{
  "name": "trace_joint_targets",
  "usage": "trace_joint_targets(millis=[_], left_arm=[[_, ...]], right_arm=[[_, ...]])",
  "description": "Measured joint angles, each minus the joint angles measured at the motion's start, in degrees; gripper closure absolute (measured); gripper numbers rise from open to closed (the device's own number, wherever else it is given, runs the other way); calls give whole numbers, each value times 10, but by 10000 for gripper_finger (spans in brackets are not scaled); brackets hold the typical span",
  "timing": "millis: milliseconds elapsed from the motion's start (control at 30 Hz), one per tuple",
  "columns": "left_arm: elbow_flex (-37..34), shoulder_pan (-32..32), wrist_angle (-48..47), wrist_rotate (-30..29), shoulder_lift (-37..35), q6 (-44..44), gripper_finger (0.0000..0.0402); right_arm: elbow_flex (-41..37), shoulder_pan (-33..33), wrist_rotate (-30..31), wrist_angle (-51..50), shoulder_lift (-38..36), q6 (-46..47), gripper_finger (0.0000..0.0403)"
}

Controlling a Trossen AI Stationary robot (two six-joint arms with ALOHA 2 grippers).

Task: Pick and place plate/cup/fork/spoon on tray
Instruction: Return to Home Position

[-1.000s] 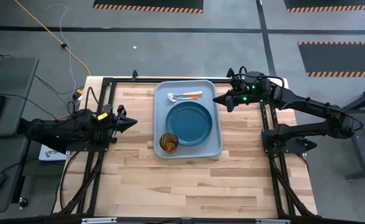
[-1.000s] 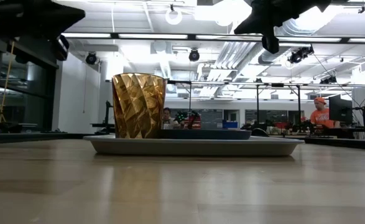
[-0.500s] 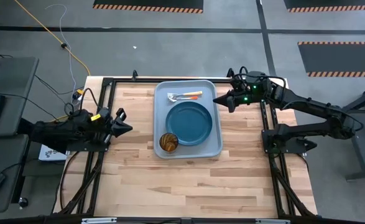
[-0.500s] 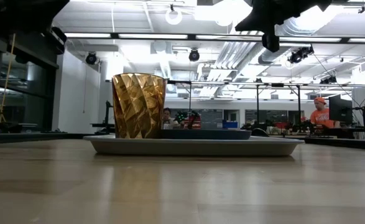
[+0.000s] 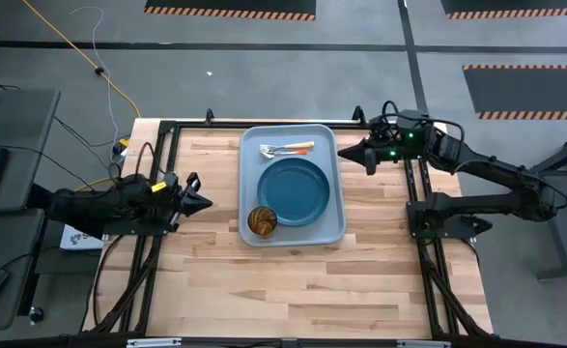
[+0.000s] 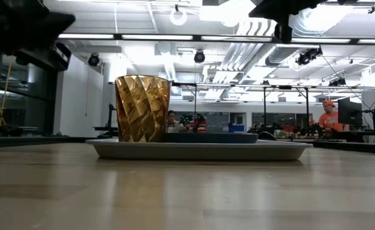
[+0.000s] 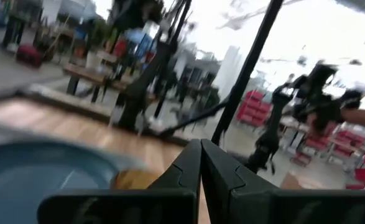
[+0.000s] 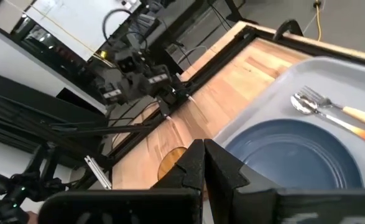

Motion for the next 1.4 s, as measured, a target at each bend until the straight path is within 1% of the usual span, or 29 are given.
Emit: trace_joint_targets(millis=[200,567,633,700,800,933,1100,1233,1400], left_arm=[[0,0,-85,1,0,-18,402],[0,0,-85,1,5,-11,402],[0,0,-85,1,5,-10,402],[0,0,-85,1,5,-10,402],[0,0,-85,1,5,-10,402],[0,0,-85,1,5,-10,401],[0,0,-85,1,5,-10,401],[0,0,-85,1,5,-10,401],[0,0,-85,1,5,-10,400]], right_arm=[[0,0,0,1,-17,-17,403],[-1,4,-1,1,-39,-107,403],[-8,17,5,8,-50,-130,403],[-22,42,23,10,-63,-158,403],[-63,84,56,16,-91,-183,403],[-147,130,87,41,-163,-150,403],[-258,157,107,91,-298,-97,403],[-310,157,116,91,-410,-78,403],[-348,157,138,98,-518,-100,403]])
